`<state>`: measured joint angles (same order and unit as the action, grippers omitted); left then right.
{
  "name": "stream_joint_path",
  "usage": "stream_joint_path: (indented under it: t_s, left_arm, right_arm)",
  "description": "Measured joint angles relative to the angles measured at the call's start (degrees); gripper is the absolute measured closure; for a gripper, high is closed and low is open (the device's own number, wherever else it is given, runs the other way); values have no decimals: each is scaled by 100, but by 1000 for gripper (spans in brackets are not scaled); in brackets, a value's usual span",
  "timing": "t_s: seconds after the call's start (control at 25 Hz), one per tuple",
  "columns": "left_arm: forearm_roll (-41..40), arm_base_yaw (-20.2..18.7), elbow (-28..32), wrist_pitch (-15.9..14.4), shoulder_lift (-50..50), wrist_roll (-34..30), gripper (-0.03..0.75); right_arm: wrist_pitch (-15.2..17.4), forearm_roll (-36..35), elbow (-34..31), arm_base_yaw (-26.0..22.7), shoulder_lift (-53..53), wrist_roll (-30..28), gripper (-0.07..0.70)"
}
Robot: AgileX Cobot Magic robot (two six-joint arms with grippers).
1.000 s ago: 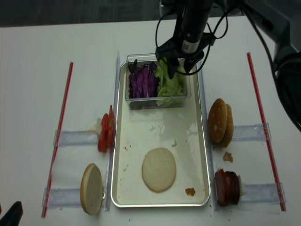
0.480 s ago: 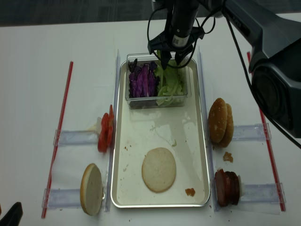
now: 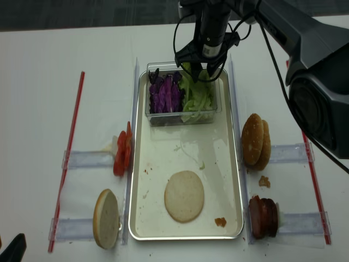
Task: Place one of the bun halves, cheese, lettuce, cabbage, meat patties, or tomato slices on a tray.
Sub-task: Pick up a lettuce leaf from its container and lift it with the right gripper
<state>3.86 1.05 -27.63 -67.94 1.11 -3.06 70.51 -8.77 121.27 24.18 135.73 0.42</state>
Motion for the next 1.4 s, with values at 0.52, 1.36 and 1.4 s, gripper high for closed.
stream_joint_path:
  t_s: [0.52, 1.36, 1.4]
  left_arm:
    - [0, 0, 0, 0, 0, 0, 419]
    - [0, 0, 0, 0, 0, 0, 419]
    - [0, 0, 0, 0, 0, 0, 419]
  right_arm:
    - [0, -96, 0, 0, 67, 0, 475]
    - [21, -317, -50, 0, -653, 10, 598]
    - [21, -357, -117, 0, -725, 10, 598]
